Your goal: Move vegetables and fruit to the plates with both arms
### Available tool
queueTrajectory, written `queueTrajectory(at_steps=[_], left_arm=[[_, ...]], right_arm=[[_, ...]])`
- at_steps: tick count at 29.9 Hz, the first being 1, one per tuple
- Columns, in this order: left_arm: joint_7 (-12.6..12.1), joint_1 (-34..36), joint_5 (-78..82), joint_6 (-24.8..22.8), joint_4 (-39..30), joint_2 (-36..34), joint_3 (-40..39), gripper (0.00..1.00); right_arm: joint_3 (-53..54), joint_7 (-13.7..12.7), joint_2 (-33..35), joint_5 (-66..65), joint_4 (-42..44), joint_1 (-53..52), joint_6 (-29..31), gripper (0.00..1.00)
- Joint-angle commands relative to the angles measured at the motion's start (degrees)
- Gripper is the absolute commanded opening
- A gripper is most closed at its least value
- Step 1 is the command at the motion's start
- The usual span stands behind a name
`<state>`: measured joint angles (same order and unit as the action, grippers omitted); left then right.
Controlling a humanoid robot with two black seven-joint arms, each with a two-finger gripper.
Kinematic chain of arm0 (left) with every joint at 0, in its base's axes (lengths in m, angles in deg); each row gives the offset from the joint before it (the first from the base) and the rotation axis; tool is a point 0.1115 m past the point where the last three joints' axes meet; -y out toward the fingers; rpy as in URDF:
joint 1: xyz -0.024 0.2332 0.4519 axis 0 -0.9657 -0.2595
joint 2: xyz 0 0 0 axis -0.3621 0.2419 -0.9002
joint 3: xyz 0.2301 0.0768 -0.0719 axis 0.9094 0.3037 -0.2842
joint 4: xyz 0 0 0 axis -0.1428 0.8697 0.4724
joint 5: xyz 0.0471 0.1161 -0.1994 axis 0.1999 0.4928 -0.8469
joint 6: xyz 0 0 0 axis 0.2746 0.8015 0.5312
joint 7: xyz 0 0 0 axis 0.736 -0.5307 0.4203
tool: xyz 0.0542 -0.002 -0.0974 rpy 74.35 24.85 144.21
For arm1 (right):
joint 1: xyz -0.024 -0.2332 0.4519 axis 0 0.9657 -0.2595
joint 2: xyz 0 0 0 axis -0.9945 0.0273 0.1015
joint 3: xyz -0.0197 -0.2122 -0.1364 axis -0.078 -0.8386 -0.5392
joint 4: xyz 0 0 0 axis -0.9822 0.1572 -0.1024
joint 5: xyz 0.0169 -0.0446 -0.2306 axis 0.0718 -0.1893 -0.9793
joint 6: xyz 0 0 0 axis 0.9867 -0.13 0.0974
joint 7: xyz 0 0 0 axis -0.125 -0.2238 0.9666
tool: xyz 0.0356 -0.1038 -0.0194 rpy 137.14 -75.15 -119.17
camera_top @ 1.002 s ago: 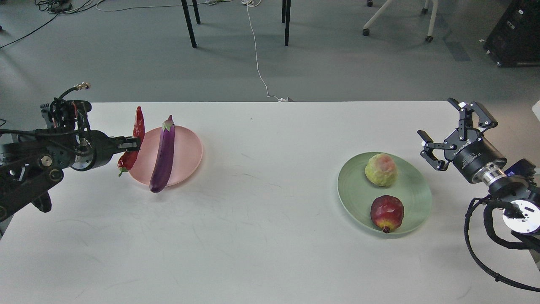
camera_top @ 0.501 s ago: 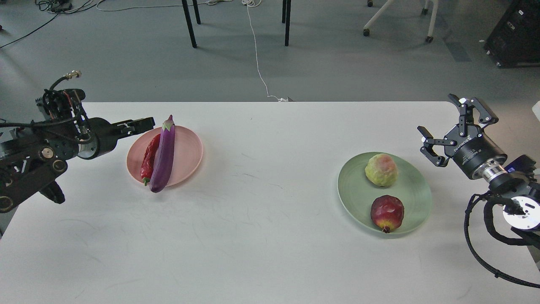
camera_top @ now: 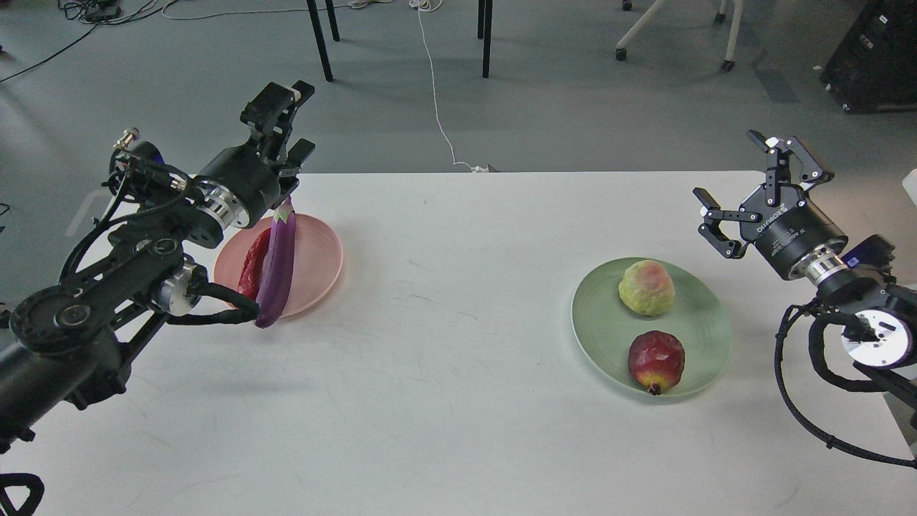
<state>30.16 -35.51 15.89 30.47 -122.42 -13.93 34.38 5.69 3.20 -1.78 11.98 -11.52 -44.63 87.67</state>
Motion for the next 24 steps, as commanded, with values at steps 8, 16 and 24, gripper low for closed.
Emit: queueTrajectory(at_steps=[8,16,24], left_arm=[[-0.5,-14.6,-0.1,-13.7,1.6,7.2,-18.0,0.99],[-1.5,-14.8,-0.3,-13.8,1.6,7.9,-18.0,0.99],[-1.6,-15.0,-0.6,-13.8,1.6,7.7,-18.0,0.99]], right_arm=[[-1.2,0.0,-0.9,-0.3,-0.6,0.4,0.2,0.99],[-2.0,0.0,-3.1,-7.4,-0.7,0.0,-1.0,0.99],[-1.4,0.0,-3.4,-7.4,-1.1,0.2,-2.6,0.99]])
